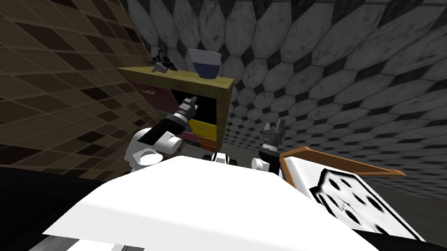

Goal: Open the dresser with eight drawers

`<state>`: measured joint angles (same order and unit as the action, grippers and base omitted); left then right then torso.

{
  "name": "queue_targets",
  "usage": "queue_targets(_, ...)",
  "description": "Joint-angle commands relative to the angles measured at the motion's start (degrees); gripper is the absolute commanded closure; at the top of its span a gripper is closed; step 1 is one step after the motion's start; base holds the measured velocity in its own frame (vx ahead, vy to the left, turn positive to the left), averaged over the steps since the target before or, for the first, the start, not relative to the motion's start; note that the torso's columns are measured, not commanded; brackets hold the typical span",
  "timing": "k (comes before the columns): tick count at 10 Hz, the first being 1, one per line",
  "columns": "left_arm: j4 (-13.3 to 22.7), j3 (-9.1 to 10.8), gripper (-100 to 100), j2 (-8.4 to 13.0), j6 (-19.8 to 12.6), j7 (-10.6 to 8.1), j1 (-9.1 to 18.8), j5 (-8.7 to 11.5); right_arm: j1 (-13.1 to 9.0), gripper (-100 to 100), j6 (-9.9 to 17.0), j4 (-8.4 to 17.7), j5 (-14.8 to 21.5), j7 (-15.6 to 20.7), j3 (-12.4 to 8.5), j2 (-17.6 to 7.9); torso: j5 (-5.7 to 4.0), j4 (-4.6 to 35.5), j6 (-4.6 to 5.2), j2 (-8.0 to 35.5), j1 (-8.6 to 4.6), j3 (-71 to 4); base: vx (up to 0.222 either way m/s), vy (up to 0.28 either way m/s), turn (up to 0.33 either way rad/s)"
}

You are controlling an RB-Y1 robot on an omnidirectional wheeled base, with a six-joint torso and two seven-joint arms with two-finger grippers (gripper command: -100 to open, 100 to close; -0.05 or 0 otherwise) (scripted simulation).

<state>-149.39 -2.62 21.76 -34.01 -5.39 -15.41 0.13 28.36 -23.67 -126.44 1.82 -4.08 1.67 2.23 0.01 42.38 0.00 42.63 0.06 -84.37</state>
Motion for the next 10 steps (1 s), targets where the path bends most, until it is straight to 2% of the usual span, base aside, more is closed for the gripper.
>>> queue_targets(1, -0.21, 0.18, 100, 0.44, -0.23, -0.36, 0.62, 0.23, 0.0, 0, 0.0, 0.0, 0.0, 0.0, 0.0, 0.0, 0.04, -0.1, -0.02, -0.16, 0.01, -0.04, -0.1, 0.017, 0.011)
queue_targets(5, -0.45, 0.66, 100, 1.62, -1.56, -1.26, 2.0, 0.75, -0.02, 0, 0.01, 0.01, 0.0, 0.0, 0.0, 0.0, -0.1, 0.14, -0.07, -0.06, -0.11, -0.06, -0.18, 0.004, 0.02)
queue_targets(7, 0.13, 0.45, 100, 1.87, -1.67, -1.6, 1.79, 0.77, -0.01, 0, 0.0, 0.01, 0.0, 0.0, 0.0, 0.0, -0.14, 0.1, -0.05, -0.39, -0.12, -0.26, -0.106, 0.016, 0.003)
queue_targets(10, 0.21, 0.69, 100, 2.55, -1.63, -2.28, 2.41, 0.72, -0.02, 0, 0.0, 0.0, 0.0, 0.0, 0.0, 0.0, -0.04, 0.09, -0.1, -0.1, 0.02, -0.06, -0.18, 0.028, 0.006)
